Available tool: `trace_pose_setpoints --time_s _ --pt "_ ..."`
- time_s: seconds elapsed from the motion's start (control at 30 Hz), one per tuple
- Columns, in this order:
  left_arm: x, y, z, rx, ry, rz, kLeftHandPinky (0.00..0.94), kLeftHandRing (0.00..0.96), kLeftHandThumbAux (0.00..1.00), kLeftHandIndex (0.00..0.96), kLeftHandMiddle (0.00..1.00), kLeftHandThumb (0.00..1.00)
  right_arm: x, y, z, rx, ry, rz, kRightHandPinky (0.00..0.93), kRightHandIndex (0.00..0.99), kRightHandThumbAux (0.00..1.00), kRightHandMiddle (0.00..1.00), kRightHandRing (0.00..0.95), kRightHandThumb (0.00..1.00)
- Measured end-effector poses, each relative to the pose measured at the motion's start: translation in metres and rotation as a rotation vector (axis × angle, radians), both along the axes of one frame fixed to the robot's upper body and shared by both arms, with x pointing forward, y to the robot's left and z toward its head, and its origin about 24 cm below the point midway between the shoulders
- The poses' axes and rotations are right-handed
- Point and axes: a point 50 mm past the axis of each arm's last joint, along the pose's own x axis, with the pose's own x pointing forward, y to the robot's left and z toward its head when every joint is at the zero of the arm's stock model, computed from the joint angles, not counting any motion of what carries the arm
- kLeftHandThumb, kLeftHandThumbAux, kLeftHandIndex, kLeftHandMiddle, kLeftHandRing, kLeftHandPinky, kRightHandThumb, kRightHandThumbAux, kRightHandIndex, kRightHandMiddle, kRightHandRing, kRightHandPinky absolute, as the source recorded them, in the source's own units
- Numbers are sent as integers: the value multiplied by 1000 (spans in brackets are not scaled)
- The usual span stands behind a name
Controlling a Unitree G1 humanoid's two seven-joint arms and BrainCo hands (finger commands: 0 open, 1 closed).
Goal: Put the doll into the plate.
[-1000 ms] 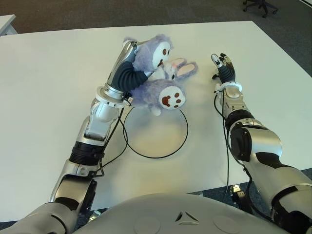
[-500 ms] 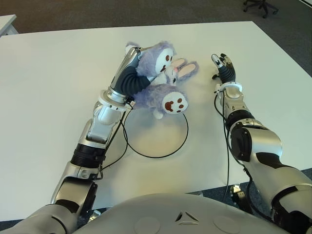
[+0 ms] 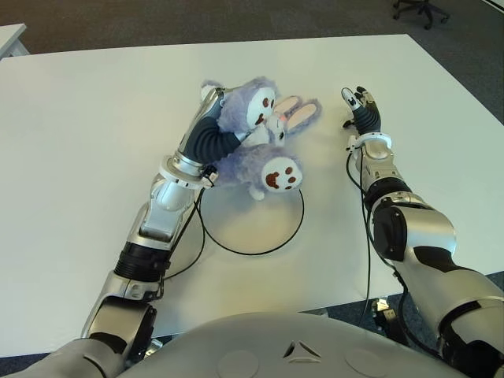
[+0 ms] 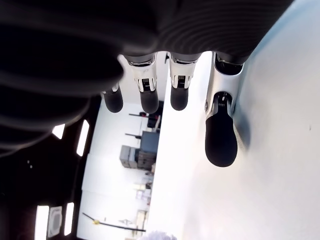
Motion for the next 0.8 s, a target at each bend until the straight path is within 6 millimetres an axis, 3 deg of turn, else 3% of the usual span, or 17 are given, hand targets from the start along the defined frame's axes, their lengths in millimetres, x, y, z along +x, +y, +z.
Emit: trace_pose_setpoints --time_s 0.8 --pt "-18 -7 0 0 63 -87 826 824 691 443 808 750 0 -1 0 0 1 0 0 0 425 0 0 0"
